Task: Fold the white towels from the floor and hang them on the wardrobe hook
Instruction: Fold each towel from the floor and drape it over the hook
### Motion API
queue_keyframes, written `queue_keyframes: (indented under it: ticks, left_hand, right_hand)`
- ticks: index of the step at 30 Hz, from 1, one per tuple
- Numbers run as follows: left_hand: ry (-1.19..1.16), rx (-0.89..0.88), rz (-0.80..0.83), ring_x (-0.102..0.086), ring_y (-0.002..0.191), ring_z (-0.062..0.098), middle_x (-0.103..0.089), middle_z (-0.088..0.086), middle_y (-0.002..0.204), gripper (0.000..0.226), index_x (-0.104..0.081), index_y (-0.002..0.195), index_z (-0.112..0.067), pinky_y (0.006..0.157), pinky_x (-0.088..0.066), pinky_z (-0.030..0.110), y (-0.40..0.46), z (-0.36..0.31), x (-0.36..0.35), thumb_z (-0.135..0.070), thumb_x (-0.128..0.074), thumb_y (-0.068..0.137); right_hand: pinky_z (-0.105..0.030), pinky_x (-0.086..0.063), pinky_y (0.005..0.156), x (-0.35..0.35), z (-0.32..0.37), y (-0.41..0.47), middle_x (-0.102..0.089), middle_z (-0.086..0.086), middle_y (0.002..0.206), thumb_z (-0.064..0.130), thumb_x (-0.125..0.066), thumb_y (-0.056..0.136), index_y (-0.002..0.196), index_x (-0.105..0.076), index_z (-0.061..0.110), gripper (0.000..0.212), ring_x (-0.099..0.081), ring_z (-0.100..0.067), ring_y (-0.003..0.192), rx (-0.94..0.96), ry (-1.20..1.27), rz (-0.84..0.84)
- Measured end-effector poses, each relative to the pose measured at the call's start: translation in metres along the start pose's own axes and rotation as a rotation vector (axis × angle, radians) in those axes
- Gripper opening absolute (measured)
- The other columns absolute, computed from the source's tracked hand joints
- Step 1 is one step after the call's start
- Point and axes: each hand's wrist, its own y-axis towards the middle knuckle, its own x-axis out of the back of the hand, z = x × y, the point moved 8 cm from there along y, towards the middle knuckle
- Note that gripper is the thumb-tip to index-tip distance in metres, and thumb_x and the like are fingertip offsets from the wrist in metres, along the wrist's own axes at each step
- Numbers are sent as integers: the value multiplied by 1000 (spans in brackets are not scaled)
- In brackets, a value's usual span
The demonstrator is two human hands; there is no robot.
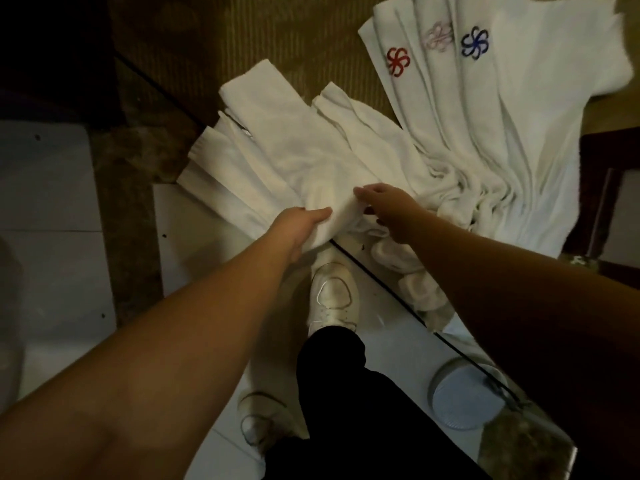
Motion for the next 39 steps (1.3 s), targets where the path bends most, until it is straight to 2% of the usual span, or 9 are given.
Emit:
queue_keyframes:
  ticks: [5,8,12,15,23,25,29,33,39]
  left_hand:
    - [-393,2,82,-68,113,25,-69,8,127,61,-57,139,-7,97,-55,34,-51,-1,15,-42,-71,91]
    - [-449,-72,162,-71,107,16,-73,4,121,45,-58,138,-9,83,-58,25,-96,-12,26,-32,-61,99]
    - [-424,-173,166,-67,115,20,-70,7,125,33,-60,131,-11,101,-51,33,-158,-27,45,-26,-56,102]
    - [-396,-226,189,-74,94,14,-77,2,104,21,-64,118,-13,80,-59,26,-208,-36,55,-23,-56,101]
    - [-408,-307,300,-76,88,18,-78,4,100,39,-65,113,-12,66,-60,29,-375,-36,73,-28,-69,78]
    - [-431,-319,325,-75,93,20,-78,6,105,43,-64,117,-11,70,-61,31,-417,-27,76,-29,-68,78]
    - [-563,-347,361,-62,123,33,-66,14,132,65,-58,136,-10,104,-49,46,-496,-10,84,-52,-61,86]
    - [-671,-380,381,-60,125,36,-64,16,135,76,-58,138,-13,108,-46,52,-568,-1,91,-64,-56,82]
    - [-817,-559,290,-68,113,34,-72,17,120,58,-66,121,-8,107,-46,53,-692,-3,99,-56,-59,90]
  right_hand:
    - [-30,-47,86,-16,22,-45,-64,-2,120,43,-69,93,109,-62,22,27,-61,-20,110,51,113,196]
    - [-29,-44,85,-21,37,-81,-64,-2,130,43,-70,92,125,-62,18,43,-59,-20,120,83,171,256]
    - [-35,-40,111,-31,58,-134,-64,-3,137,30,-69,93,135,-59,11,47,-56,-21,129,67,394,296]
    - [-30,-49,105,-39,79,-188,-67,-8,133,18,-64,96,140,-55,3,48,-63,-21,121,58,599,355]
    - [-46,-45,110,-48,113,-348,-70,-13,129,57,-61,87,133,-63,10,65,-64,-30,122,54,691,416]
    - [-48,-45,110,-53,114,-391,-69,-14,130,60,-67,78,135,-64,13,74,-64,-32,122,52,685,450]
    - [-46,-51,102,-57,117,-475,-71,-13,126,54,-75,72,138,-60,20,76,-67,-32,118,131,683,432]
    - [-42,-56,90,-60,117,-555,-74,-9,120,54,-88,52,131,-64,21,89,-72,-27,109,228,566,467]
    - [-30,-61,71,-57,108,-673,-79,-5,104,57,-72,71,93,-84,22,43,-76,-19,94,317,415,556]
